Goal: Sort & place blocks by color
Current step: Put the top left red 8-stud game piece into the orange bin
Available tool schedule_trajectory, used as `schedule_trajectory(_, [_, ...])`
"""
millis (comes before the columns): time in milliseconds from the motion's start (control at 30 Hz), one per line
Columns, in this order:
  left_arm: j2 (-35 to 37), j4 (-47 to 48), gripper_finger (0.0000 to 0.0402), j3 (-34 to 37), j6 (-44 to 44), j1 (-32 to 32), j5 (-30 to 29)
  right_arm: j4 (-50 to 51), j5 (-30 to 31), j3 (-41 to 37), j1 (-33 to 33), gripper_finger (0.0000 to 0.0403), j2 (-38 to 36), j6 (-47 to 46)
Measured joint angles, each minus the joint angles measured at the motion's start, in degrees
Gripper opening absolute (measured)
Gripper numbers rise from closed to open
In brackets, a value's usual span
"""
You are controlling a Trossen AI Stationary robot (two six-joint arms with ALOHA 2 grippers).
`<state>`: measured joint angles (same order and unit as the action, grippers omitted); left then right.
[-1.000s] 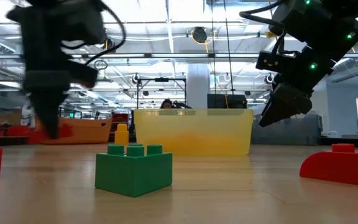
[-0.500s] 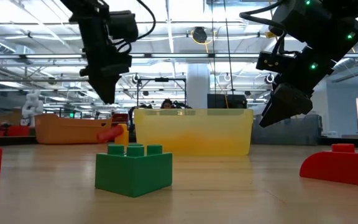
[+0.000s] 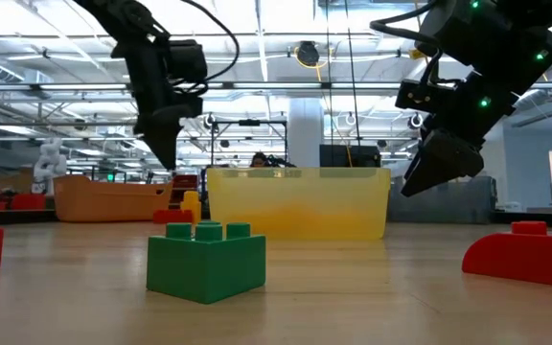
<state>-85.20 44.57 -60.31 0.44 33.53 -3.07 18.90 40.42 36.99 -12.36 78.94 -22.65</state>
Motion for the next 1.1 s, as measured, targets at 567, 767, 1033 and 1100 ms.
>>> schedule_trajectory(567, [-14.6,-1.7,0.0288,1.0,4.6,-4.5,-5.6,-0.4,0.0,0.0,0.0,0.0258,0.0,0.2])
schedule_trajectory(767, [-18.4,-4.2,0.0265,0.8,6.0,-4.4,-4.4,-0.2,-0.1,0.0,0.0,0.0258,0.0,0.2])
schedule_trajectory(1033, [-16.3,-4.2,0.0154,1.1,3.5,-4.5,-3.6,-0.2,0.0,0.0,0.0,0.0258,0.0,0.2])
schedule_trajectory(1100, [-15.3,-4.4,0.0141,1.1,2.8,-4.3,-3.1,-0.2,-0.1,0.0,0.0,0.0258,0.0,0.2])
